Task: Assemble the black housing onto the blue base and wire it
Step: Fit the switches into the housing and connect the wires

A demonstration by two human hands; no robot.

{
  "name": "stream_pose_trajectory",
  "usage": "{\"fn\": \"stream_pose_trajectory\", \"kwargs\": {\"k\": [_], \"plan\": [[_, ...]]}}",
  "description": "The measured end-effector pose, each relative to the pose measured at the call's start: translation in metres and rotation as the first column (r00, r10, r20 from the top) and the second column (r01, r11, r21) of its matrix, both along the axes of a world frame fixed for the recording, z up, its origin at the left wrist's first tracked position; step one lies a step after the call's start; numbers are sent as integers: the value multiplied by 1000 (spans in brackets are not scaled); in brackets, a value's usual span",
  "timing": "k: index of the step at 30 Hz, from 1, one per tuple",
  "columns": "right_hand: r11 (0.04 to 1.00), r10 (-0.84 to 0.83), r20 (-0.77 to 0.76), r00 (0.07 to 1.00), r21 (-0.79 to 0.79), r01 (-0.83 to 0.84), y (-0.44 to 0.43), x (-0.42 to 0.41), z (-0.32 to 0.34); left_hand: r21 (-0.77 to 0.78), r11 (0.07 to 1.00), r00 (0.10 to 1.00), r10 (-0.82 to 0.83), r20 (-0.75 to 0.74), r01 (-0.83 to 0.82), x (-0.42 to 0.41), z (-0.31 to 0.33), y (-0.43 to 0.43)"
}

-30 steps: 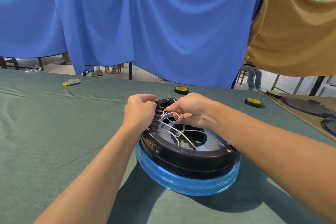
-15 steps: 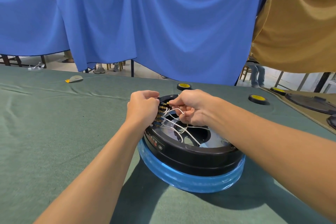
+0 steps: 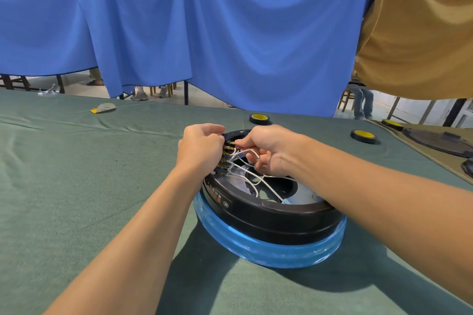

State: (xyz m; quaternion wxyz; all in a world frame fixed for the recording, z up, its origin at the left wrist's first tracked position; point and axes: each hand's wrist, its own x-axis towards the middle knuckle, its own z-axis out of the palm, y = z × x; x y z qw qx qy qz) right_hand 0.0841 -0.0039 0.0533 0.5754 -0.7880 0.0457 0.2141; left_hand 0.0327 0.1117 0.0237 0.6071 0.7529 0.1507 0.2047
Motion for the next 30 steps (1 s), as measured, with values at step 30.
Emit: {"fn": "stream_pose_trajectory", "kwargs": {"k": [30], "plan": [[725, 289, 724, 626, -593, 352, -129, -37, 8, 424, 905, 998, -1, -69, 31, 2, 11, -3]]}}
